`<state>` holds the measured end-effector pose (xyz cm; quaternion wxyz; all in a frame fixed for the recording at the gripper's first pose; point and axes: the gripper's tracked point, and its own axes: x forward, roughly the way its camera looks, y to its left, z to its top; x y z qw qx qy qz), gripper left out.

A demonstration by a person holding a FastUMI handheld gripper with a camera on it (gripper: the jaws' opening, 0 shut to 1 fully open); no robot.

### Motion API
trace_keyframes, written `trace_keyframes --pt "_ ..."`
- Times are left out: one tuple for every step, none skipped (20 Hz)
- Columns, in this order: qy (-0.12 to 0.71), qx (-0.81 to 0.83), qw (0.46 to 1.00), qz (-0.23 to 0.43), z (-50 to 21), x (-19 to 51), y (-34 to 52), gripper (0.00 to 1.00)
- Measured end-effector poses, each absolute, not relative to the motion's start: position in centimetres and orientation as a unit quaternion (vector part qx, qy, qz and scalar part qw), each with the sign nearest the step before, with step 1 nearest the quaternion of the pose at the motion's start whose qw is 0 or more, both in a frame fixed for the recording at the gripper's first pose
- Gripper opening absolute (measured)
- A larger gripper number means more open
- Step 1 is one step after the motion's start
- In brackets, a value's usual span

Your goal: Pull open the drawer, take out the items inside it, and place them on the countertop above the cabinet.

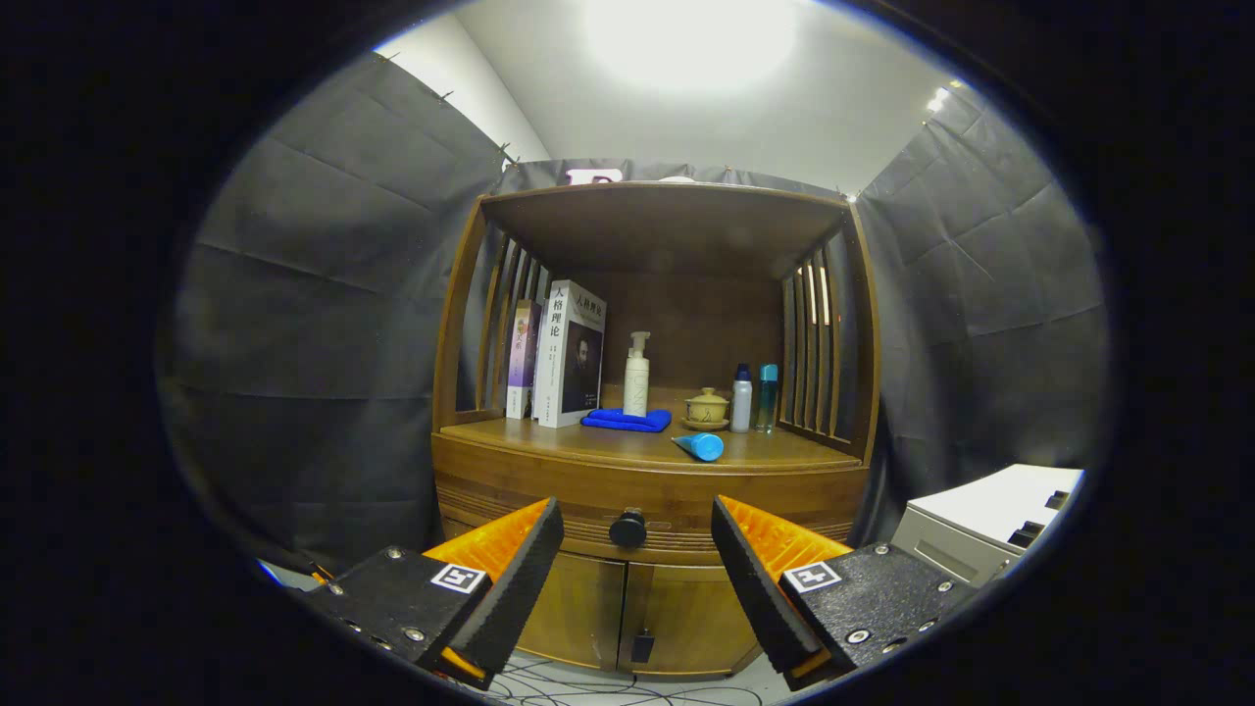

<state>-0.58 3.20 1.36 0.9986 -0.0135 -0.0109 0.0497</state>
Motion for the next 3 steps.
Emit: trace_keyframes --pt "-0.01 -0.013 0.999 0.051 1.32 -0.58 3.3 0.95" --pt "-0.01 -0.013 0.999 0.051 1.31 -0.55 3.27 0.95" --pt "-0.009 -0.013 0.999 0.052 1.26 -0.51 3.3 0.95"
